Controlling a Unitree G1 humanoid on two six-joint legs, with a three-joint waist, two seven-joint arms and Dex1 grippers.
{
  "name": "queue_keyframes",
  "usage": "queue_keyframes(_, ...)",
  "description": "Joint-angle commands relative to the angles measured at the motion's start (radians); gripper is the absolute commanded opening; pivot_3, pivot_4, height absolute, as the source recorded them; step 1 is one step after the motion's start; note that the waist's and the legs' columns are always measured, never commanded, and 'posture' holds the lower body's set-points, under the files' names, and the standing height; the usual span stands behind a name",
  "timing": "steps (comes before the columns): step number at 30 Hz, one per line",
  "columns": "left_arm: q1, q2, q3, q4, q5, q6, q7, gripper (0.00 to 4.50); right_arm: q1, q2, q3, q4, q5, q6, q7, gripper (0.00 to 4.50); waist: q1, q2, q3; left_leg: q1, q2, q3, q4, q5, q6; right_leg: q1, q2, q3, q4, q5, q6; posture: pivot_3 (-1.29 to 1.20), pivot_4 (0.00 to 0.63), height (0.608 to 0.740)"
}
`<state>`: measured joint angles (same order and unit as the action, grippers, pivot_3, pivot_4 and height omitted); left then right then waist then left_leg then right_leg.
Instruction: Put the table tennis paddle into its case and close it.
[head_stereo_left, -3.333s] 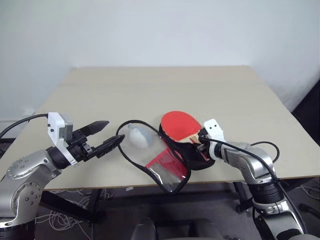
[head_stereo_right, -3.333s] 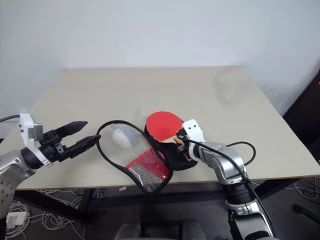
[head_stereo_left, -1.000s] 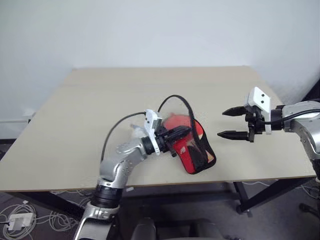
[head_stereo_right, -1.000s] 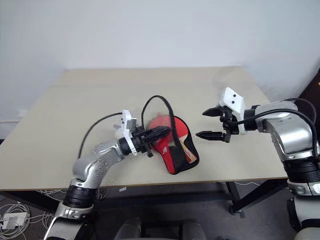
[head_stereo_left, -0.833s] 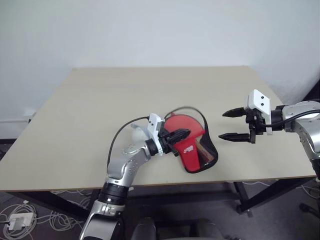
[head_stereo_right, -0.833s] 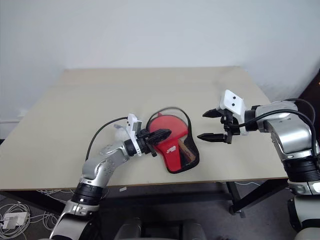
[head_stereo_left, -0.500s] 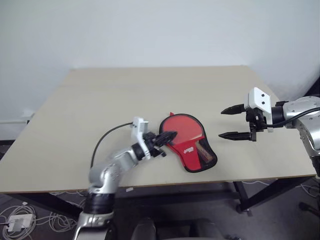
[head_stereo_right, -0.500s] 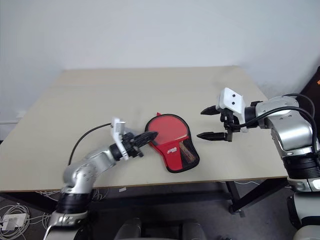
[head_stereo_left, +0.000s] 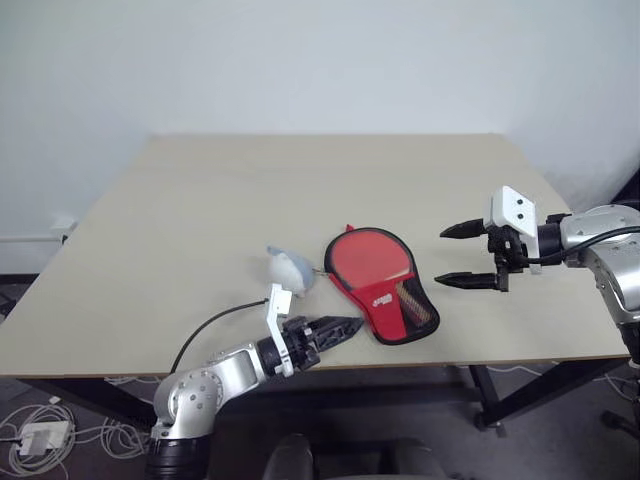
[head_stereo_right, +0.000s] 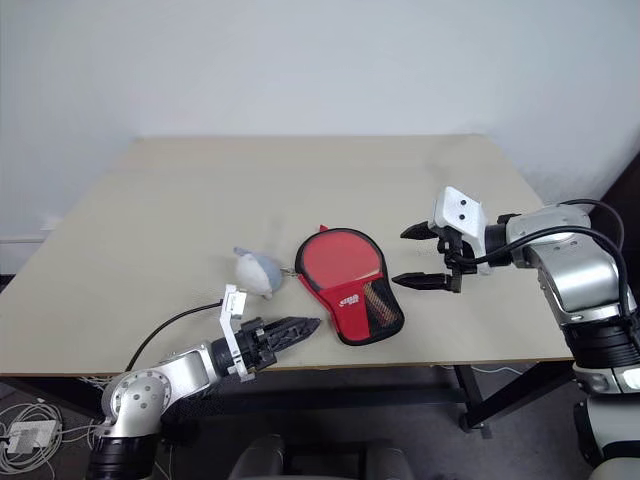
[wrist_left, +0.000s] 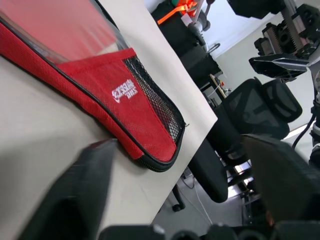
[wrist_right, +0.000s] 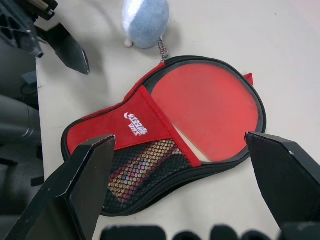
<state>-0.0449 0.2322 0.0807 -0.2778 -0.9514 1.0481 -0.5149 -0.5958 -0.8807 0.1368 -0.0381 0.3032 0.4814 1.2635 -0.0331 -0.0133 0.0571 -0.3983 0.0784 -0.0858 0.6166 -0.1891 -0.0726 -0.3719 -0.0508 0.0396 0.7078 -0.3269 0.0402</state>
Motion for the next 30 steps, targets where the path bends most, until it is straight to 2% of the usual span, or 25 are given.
queue_keyframes(1,-0.033,-0.024,-0.008,0.024,-0.007,0.004,0.027,4.47,-0.016,0.009,-0.051,-0.046,0.041,0.031,-0.019,4.5,0.0,0.0,0.0,0.0,0.0,0.0,0.0,0.0,0.0,0.0,0.0,0.0,0.0,0.0,0.0,0.0,0.0,0.684)
queue_keyframes(15,-0.135,-0.138,0.031,0.214,-0.069,0.174,0.145,4.47,-0.007,0.009,-0.051,-0.085,0.069,0.067,-0.05,4.5,0.001,0.0,0.0,0.0,0.0,0.0,0.0,0.0,0.0,0.0,0.0,0.0,0.0,0.0,0.0,0.0,0.0,0.684)
queue_keyframes(23,-0.202,-0.252,0.142,0.339,-0.106,0.223,0.291,4.47,0.011,0.018,-0.051,-0.117,0.083,0.088,-0.071,4.5,0.017,0.0,-0.001,0.0,-0.001,0.0,0.005,-0.001,0.0,0.002,0.0,0.0,0.0,0.001,0.001,0.0,0.0,0.684)
queue_keyframes(30,-0.266,-0.3,0.153,0.406,-0.093,0.245,0.347,4.47,0.015,0.03,-0.048,-0.131,0.088,0.103,-0.083,4.5,0.021,0.0,-0.001,-0.003,-0.004,-0.004,0.01,-0.002,0.0,0.004,0.0,0.0,-0.001,0.001,0.001,0.0,0.0,0.684)
